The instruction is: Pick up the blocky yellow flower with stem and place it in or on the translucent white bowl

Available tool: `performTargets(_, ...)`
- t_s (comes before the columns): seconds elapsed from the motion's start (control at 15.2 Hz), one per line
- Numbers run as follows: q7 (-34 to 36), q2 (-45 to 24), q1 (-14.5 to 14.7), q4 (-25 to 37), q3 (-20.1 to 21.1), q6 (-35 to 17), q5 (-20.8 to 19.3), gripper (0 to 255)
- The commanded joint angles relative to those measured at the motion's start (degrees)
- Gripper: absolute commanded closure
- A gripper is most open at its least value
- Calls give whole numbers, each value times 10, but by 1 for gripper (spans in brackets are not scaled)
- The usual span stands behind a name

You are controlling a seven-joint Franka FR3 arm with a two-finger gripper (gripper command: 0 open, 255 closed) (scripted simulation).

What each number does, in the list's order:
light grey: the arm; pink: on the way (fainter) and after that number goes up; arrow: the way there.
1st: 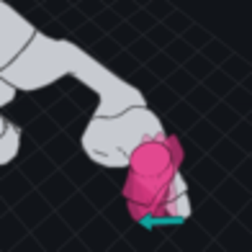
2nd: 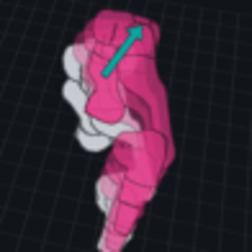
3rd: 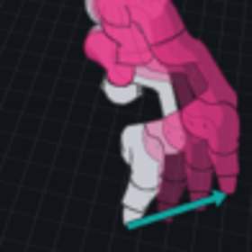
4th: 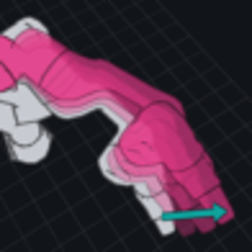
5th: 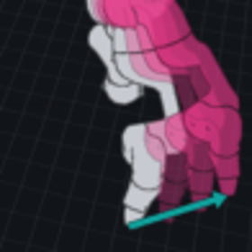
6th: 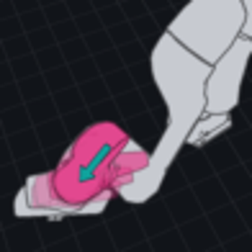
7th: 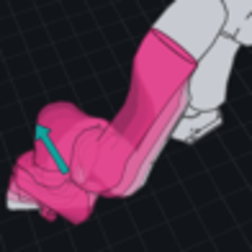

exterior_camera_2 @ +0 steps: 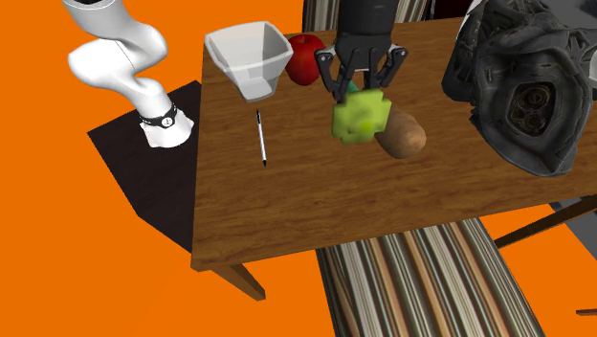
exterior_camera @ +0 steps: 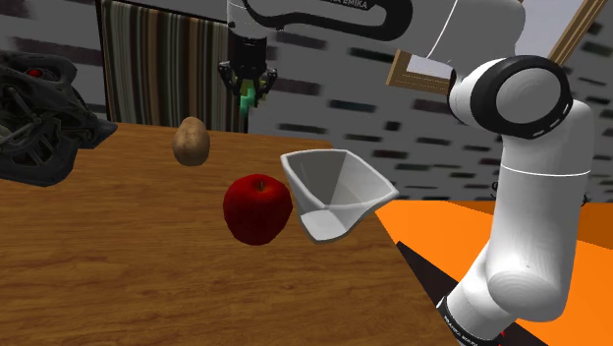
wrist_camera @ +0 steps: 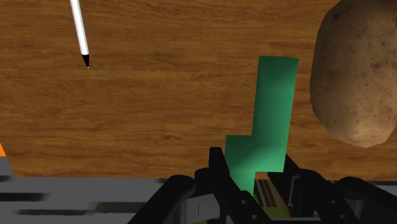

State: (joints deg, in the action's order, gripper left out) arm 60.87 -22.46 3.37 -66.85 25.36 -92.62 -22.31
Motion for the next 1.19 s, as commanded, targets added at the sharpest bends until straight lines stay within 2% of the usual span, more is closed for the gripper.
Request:
performTargets(0.0,-4,-8,5,27,0,20,-3,255)
performTargets(0.4,-17,-41,30,128,-4,86,-18,255)
performTargets(0.73,-35,-93,67,255,-12,158,-40,255)
performTargets(0.79,-21,-39,41,166,-2,125,-21,255)
performTargets(0.86,-13,1,22,102,6,103,-6,255)
performTargets(1.12,3,128,-19,-73,20,48,49,255)
